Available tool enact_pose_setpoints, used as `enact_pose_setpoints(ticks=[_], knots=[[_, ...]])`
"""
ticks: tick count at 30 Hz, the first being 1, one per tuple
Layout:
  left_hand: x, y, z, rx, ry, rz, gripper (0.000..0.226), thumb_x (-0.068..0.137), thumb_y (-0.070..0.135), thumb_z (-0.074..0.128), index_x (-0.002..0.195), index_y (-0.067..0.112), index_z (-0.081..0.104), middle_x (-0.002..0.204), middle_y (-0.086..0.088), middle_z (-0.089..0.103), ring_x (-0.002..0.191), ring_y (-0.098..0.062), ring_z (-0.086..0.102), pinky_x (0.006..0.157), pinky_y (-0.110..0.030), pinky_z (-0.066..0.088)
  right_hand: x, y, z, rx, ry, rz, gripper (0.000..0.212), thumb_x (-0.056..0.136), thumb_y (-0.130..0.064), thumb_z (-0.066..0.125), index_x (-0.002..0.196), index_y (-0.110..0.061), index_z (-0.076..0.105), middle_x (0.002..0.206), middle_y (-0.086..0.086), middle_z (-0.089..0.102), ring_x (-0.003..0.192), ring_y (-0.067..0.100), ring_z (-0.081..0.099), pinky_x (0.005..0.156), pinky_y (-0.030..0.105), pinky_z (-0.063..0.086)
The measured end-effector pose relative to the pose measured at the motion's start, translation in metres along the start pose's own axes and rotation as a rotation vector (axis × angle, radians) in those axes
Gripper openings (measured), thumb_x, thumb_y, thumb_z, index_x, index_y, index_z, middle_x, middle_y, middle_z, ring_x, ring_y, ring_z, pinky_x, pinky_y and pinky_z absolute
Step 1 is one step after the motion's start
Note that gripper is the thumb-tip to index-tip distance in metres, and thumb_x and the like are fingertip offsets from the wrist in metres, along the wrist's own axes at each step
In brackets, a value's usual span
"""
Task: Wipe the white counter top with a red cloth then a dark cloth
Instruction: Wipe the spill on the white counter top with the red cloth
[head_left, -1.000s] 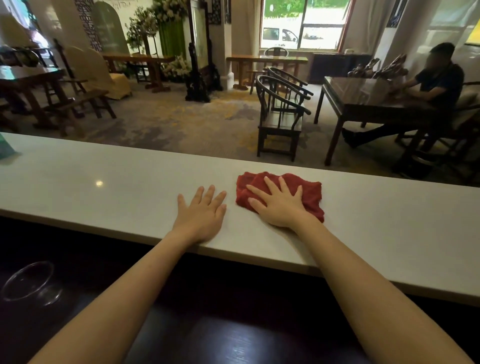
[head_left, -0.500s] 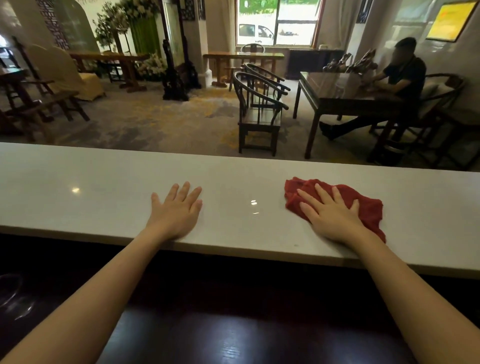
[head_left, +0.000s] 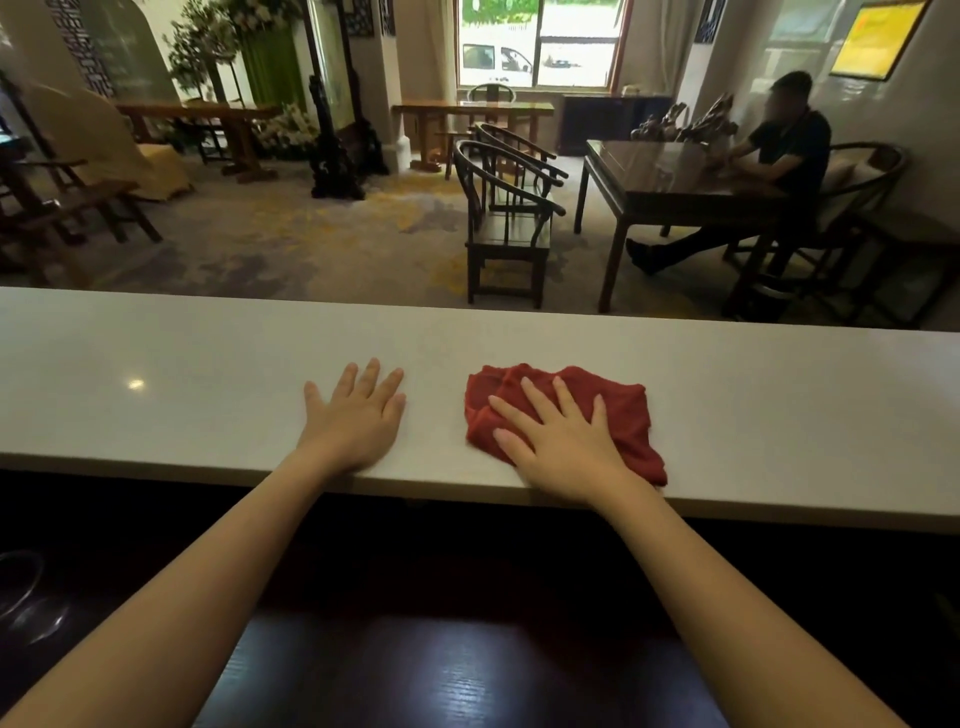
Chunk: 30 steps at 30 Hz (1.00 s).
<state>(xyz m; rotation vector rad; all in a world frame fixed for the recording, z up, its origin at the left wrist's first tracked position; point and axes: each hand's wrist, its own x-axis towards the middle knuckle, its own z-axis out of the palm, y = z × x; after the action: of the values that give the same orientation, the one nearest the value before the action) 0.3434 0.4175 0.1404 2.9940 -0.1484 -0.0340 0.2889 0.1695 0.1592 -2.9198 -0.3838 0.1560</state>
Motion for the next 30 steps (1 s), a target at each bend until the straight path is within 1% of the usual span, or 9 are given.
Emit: enact_pose_setpoints(ticks=[6,10,12,14,16,20,25,28,30], knots=[[-0.003,0.001,-0.002,-0.001,-0.025,0.008,0.053,0.092,0.05,0.005,0.143,0.038,0.004,0.157,0.005,-0.004,0.144,-0.019,-0.006,0.108,-0.062,-0.007,-0.044,0.005,-0.002,-0.021,-0.004,-0.088,0.054,0.084,-0.069,0.011,0.135,-0.057,-0.002,0.156,-0.012,-0.009,0.142,0.021,-0.016,0.112,0.055,-0.014],[-0.012,0.015,-0.018,-0.037,-0.008,-0.003,0.057,0.092,0.054,0.014,0.144,0.034,0.002,0.157,0.003,-0.004,0.144,-0.019,-0.006,0.109,-0.061,-0.007,-0.067,0.02,-0.015,0.004,0.014,-0.092,0.084,0.074,-0.076,0.034,0.14,-0.045,-0.008,0.156,-0.01,-0.011,0.143,0.014,-0.012,0.116,0.047,-0.007],[-0.026,0.041,-0.026,-0.086,0.064,0.171,0.065,0.088,0.062,0.016,0.145,0.03,0.007,0.157,0.0,0.0,0.144,-0.018,-0.004,0.111,-0.054,-0.007,-0.075,0.029,-0.016,-0.032,0.039,-0.031,0.095,0.072,-0.073,0.045,0.143,-0.036,-0.007,0.156,-0.005,-0.01,0.143,0.015,-0.008,0.116,0.041,-0.003],[-0.044,0.082,-0.028,-0.208,0.069,0.446,0.076,0.082,0.071,0.015,0.144,0.028,0.012,0.157,-0.001,0.007,0.143,-0.015,-0.001,0.115,-0.042,-0.004,-0.079,0.032,-0.015,-0.097,0.043,-0.015,0.091,0.079,-0.063,0.049,0.144,-0.03,-0.005,0.157,0.0,-0.01,0.144,0.019,-0.006,0.116,0.038,-0.001],[-0.062,0.119,-0.023,-0.22,0.01,0.593,0.08,0.08,0.073,0.022,0.144,0.028,0.011,0.157,0.002,0.008,0.143,-0.012,0.001,0.112,-0.03,-0.004,-0.082,0.032,-0.014,-0.117,0.058,-0.04,0.08,0.086,-0.05,0.049,0.145,-0.029,-0.001,0.157,0.001,-0.007,0.144,0.02,-0.003,0.116,0.036,0.001],[-0.08,0.142,-0.004,-0.096,0.016,0.611,0.07,0.089,0.054,0.04,0.145,0.019,0.017,0.156,-0.003,0.013,0.143,-0.015,0.008,0.112,-0.026,0.001,-0.094,0.038,-0.016,-0.05,0.107,-0.071,0.064,0.092,-0.032,0.047,0.144,-0.033,0.01,0.157,-0.007,0.005,0.143,0.014,0.007,0.115,0.033,0.013],[-0.109,0.153,0.0,-0.034,0.148,0.646,0.052,0.093,0.035,0.043,0.14,0.017,0.03,0.152,-0.006,0.027,0.14,-0.019,0.024,0.111,-0.03,0.021,-0.122,0.05,-0.023,0.094,0.082,-0.096,0.055,0.092,-0.023,0.049,0.139,-0.039,0.026,0.153,-0.016,0.018,0.139,0.004,0.018,0.111,0.028,0.021],[-0.124,0.171,-0.009,-0.019,0.155,0.647,0.039,0.094,0.034,0.043,0.129,0.017,0.044,0.14,-0.007,0.048,0.126,-0.023,0.046,0.093,-0.037,0.041,-0.143,0.058,-0.033,0.221,0.067,-0.074,0.047,0.091,-0.024,0.05,0.134,-0.039,0.038,0.148,-0.015,0.032,0.133,0.008,0.034,0.11,0.03,0.026],[-0.136,0.183,-0.013,-0.033,0.182,0.667,0.031,0.093,0.034,0.044,0.119,0.018,0.049,0.121,-0.005,0.061,0.106,-0.026,0.058,0.076,-0.039,0.045,-0.159,0.065,-0.037,0.273,0.071,-0.063,0.046,0.091,-0.024,0.05,0.133,-0.037,0.04,0.144,-0.011,0.042,0.129,0.011,0.041,0.11,0.033,0.032]])
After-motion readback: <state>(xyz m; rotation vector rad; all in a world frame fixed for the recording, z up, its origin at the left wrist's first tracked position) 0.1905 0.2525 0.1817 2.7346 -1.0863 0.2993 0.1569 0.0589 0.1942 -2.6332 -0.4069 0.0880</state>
